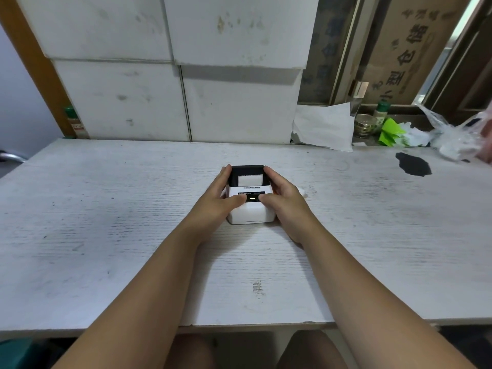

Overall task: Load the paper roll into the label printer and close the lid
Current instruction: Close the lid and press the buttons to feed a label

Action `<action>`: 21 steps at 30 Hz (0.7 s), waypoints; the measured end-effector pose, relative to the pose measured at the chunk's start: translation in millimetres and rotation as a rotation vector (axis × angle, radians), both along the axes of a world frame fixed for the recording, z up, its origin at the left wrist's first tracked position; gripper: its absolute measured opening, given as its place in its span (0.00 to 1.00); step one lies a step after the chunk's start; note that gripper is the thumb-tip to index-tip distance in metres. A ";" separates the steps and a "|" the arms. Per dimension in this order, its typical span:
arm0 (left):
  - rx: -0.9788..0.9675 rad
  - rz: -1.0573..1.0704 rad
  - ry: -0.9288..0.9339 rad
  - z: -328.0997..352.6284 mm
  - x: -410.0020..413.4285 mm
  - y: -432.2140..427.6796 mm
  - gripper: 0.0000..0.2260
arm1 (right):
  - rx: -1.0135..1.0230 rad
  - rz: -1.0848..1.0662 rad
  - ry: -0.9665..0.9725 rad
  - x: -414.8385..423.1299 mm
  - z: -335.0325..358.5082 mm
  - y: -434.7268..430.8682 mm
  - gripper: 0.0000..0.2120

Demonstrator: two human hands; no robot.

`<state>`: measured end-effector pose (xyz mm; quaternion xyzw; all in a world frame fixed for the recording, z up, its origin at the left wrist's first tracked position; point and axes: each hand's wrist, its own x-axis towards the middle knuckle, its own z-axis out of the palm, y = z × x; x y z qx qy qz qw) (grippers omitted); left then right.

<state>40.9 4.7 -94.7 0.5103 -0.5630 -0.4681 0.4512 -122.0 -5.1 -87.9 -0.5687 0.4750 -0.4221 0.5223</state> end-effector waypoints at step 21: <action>-0.019 -0.011 0.050 -5.8 5.5 -6.1 0.34 | 0.031 0.028 -0.142 -3.2 -2.5 -4.3 0.30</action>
